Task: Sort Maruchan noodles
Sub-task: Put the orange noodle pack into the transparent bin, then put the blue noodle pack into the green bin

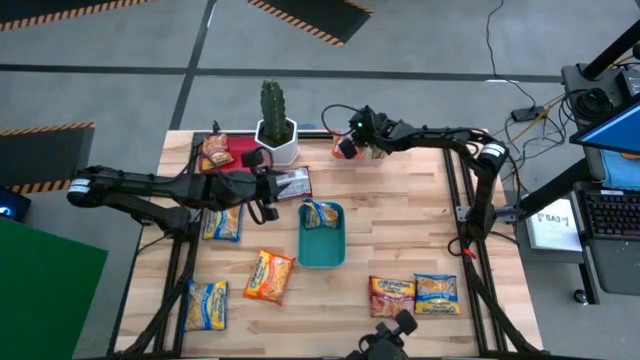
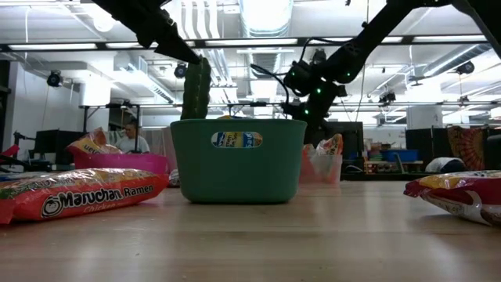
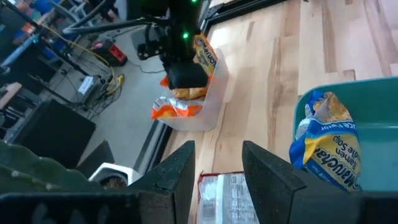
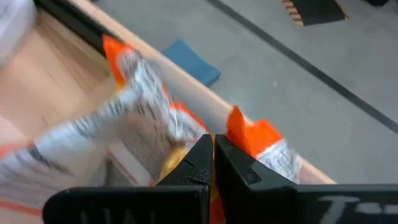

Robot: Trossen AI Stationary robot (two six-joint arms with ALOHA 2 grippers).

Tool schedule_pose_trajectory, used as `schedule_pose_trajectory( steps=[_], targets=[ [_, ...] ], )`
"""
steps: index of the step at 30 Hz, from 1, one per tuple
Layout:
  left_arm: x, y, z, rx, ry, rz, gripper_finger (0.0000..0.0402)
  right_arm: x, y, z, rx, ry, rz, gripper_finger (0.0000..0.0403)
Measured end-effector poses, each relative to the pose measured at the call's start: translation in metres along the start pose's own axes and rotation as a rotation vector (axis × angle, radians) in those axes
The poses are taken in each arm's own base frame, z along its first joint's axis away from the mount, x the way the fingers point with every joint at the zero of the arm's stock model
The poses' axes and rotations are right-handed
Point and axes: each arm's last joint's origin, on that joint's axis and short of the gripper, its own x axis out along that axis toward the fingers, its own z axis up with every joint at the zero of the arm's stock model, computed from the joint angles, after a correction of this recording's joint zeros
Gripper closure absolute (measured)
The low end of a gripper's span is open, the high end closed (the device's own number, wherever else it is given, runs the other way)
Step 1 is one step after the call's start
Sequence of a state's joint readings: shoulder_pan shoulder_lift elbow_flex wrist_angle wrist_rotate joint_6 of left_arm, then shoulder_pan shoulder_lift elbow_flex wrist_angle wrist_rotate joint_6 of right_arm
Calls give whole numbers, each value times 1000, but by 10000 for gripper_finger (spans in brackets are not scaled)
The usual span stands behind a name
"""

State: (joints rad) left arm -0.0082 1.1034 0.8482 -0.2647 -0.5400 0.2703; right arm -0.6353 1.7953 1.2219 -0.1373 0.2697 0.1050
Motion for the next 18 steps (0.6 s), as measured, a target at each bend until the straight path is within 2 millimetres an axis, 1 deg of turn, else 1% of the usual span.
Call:
schedule_pose_trajectory(
  steps=[3,5,9,12,15,18],
  targets=[
    [0,-1,-4,-10,38,-10,285,-4,1,2,-1,-14,-11,394],
    [0,-2,-7,-24,61,-16,285,-14,3,8,1,-48,-4,394],
    [0,-3,-13,-59,122,-27,285,-48,13,21,-8,-124,39,394],
    [0,-5,-18,-94,168,-32,285,-74,25,25,-43,-166,82,394],
    [1,-7,-21,-127,206,-33,285,-99,39,21,-82,-203,134,394],
    [3,-11,-25,-174,243,-85,285,-118,52,7,-136,-212,184,394]
  ],
)
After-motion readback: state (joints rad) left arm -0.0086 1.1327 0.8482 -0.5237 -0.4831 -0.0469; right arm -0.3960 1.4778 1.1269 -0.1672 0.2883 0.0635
